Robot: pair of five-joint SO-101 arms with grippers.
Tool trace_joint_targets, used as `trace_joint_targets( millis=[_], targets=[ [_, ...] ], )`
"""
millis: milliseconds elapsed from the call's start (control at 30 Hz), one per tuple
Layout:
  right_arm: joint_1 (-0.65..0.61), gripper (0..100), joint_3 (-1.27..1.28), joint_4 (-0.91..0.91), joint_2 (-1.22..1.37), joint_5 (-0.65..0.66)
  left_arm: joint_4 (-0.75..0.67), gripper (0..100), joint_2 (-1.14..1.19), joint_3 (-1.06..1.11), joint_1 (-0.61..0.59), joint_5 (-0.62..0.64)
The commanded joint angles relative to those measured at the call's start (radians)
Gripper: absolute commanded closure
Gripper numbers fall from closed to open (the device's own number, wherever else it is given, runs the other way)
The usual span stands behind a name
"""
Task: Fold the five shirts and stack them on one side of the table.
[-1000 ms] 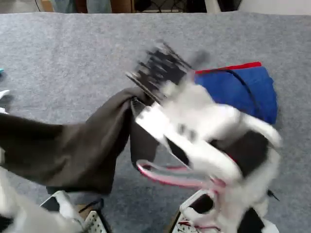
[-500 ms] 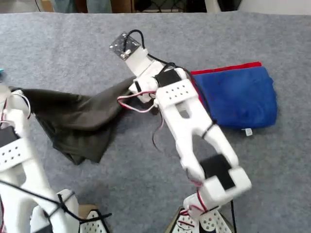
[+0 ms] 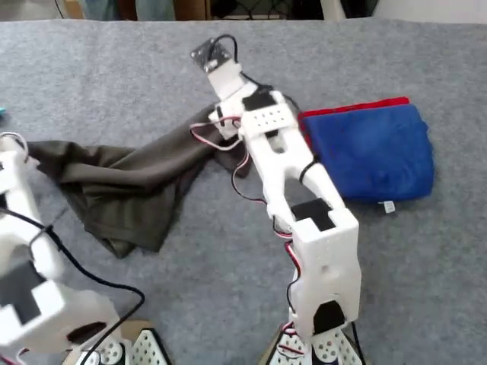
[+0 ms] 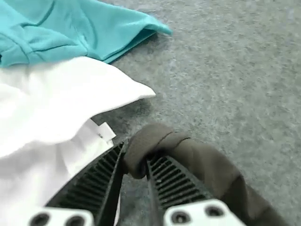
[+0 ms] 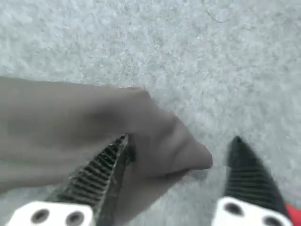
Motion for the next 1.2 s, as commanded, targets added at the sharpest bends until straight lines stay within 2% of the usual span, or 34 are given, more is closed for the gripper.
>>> trace_joint_targets(
  millis=[0,133,400,567,667,800,833,967,1067,1167],
  targets=[
    [0.014,64.2,-0.189,0.181,-0.01,-0.054,0.023,97,0.051,-0.12,-0.038,0.014],
    [0.018,64.2,-0.329,0.379,-0.001,-0.1,0.018,97,0.126,-0.128,-0.041,0.014],
    [0.012,64.2,-0.472,0.517,-0.007,-0.238,0.015,97,0.199,-0.162,-0.042,0.015],
    [-0.051,64.2,-0.587,0.833,0.001,-0.298,0.02,97,0.226,-0.189,-0.058,0.015],
    [-0.092,69.4,-0.503,0.848,-0.022,-0.327,0.021,97,0.229,-0.197,-0.065,0.015],
    [-0.21,92.6,-0.289,0.847,-0.096,-0.402,0.021,97,0.229,-0.196,-0.07,0.015],
    [-0.256,95.6,-0.226,0.847,-0.114,-0.404,0.021,97,0.229,-0.196,-0.07,0.015],
    [-0.396,92.9,-0.015,0.842,-0.168,-0.413,0.021,97,0.229,-0.194,-0.07,0.015],
    [-0.45,91.6,0.051,0.816,-0.173,-0.417,0.021,97,0.229,-0.191,-0.07,0.015],
    [-0.466,90.6,0.061,0.789,-0.173,-0.517,0.021,97,0.224,-0.186,-0.071,0.014]
  ],
)
